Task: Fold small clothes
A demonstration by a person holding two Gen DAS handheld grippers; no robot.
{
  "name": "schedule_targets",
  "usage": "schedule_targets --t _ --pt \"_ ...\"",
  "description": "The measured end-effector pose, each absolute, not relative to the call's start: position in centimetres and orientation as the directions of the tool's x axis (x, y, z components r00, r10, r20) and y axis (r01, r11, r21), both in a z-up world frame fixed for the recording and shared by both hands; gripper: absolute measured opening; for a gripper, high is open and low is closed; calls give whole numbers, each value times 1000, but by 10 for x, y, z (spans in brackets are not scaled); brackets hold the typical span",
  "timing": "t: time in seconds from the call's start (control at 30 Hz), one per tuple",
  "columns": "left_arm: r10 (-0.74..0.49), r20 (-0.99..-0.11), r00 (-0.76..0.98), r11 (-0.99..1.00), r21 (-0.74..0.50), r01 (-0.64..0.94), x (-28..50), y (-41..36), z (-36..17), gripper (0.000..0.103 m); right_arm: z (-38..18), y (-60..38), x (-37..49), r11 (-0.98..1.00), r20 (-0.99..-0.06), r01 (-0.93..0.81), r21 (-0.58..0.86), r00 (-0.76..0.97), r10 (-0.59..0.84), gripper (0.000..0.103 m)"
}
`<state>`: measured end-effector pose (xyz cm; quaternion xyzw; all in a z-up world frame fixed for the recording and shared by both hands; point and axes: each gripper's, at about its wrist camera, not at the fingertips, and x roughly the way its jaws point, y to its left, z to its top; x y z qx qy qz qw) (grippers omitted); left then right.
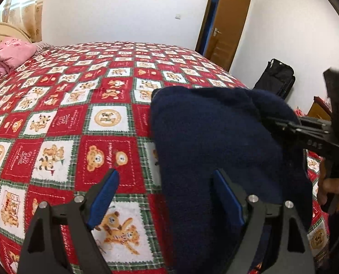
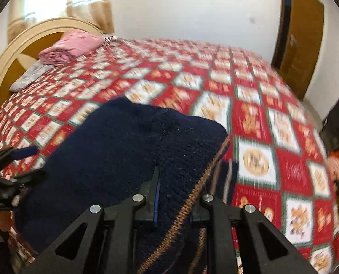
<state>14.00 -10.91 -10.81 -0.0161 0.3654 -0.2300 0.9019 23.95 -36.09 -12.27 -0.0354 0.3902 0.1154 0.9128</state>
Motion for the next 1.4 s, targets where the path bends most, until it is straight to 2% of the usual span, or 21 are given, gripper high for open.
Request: schedule_targets --t 0.1,0.17,0.27,0.4,0.53,0.6,0.63,0.67,0.73,0.83,0.9,0.93,0.97,1.03,1.13,1.23,1.33,1.4 --pt "-427 -662 617 890 -185 417 139 -119 -113 87 -147 -373 242 976 -718 -213 43 673 179 19" --pt "-417 -667 617 889 -156 432 135 -126 -115 87 -144 -387 241 975 -695 -174 136 685 219 30" --pt "-399 -667 629 888 -110 447 129 -129 -112 87 -127 -416 224 953 -653 -111 283 705 277 37" --pt "-416 -661 624 883 -130 451 125 -117 -108 87 -94 -459 162 868 -535 -61 493 765 358 38" --pt "-426 -669 609 879 -145 455 121 -111 -112 87 -79 -448 90 820 -493 -152 551 734 467 39" --pt "-428 -670 607 878 -148 455 119 -111 -114 87 -89 -427 62 814 -501 -174 554 711 493 51" --pt "-430 -669 607 878 -154 453 118 -111 -115 87 -96 -419 55 817 -513 -167 551 705 490 64" --pt "-432 -669 605 879 -161 449 117 -112 -117 87 -109 -407 50 829 -540 -152 538 693 477 66" --pt "-430 -673 601 882 -169 441 115 -113 -118 87 -132 -386 54 840 -583 -144 524 658 476 66" --pt "-424 -678 600 885 -170 434 109 -112 -115 87 -158 -367 66 827 -600 -155 540 619 507 66" --pt "-420 -672 610 885 -154 440 102 -109 -109 87 -171 -356 76 868 -663 -147 474 590 461 63" --pt "-414 -667 619 887 -144 438 100 -107 -107 87 -176 -350 80 887 -692 -143 439 575 436 36" --pt "-407 -661 630 891 -135 433 98 -104 -105 88 -179 -346 82 891 -704 -153 428 562 435 29" --pt "-400 -648 649 897 -132 421 96 -97 -100 91 -173 -342 84 908 -725 -176 381 552 411 25" --pt "-392 -641 660 906 -145 398 99 -90 -96 91 -144 -338 75 950 -762 -239 199 571 304 22" --pt "-387 -637 667 909 -142 392 103 -91 -92 91 -129 -351 73 971 -792 -233 60 581 189 22" --pt "-394 -630 669 904 -133 407 103 -98 -93 91 -144 -360 80 970 -809 -228 85 552 201 23" --pt "-402 -646 649 897 -135 421 103 -107 -102 91 -162 -355 84 975 -836 -212 69 521 173 28"
